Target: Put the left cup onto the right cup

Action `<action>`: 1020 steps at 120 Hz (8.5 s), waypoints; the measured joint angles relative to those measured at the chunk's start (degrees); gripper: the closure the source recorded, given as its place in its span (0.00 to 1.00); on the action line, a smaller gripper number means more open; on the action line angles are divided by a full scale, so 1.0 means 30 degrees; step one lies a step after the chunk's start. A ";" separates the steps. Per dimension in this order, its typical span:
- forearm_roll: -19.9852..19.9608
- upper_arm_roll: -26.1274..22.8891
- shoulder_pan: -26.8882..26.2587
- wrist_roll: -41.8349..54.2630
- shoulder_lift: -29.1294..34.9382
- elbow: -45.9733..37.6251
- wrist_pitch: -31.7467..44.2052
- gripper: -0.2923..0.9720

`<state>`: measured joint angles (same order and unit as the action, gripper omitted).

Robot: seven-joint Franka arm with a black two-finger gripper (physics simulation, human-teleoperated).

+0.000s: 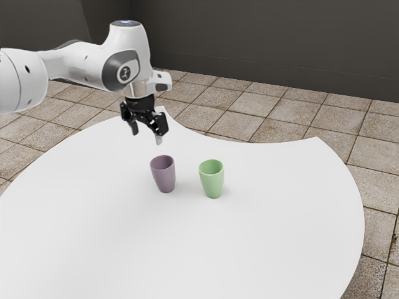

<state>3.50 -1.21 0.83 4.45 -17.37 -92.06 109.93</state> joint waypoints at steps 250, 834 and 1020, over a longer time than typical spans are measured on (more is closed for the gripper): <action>-0.0232 -0.0768 0.0073 -0.0482 -0.3075 0.0275 0.2632 0.23; 0.0445 -0.0698 -0.0144 -0.0569 -0.3449 0.1271 0.3029 0.85; 0.2538 -0.3847 -0.0361 -0.4249 -0.3546 0.4315 -0.0518 0.85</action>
<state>11.12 -12.75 -0.25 -8.30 -28.01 -79.12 108.37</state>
